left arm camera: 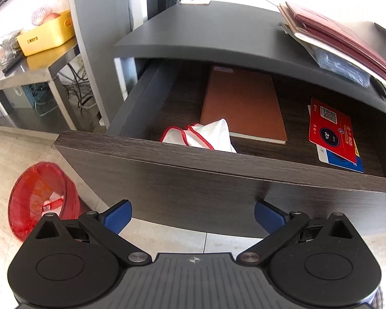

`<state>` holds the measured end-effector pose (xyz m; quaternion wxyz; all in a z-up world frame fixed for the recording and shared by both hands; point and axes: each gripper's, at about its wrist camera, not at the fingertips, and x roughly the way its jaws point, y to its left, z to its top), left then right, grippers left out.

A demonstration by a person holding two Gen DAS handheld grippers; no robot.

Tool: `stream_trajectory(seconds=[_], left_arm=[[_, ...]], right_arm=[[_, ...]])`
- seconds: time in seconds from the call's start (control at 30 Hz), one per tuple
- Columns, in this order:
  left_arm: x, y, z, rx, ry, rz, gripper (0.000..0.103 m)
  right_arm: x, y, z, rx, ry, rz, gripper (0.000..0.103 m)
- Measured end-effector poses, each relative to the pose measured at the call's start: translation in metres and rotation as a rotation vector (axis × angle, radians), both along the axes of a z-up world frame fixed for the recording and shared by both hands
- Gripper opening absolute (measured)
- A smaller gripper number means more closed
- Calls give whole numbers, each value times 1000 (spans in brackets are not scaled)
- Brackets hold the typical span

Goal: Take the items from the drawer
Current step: 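Push the open top drawer front shut with both grippers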

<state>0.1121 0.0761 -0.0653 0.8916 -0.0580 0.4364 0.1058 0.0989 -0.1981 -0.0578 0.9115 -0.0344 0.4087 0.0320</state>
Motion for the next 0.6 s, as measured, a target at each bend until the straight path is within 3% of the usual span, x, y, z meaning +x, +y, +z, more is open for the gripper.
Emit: stream_trajectory(seconds=[0.3, 0.6], left_arm=[[43, 1, -4, -4, -20, 16, 102], [70, 0, -4, -2, -2, 26, 102]], right_arm=[[47, -2, -7, 5, -98, 4, 100], [77, -8, -11, 46, -105, -2, 102]])
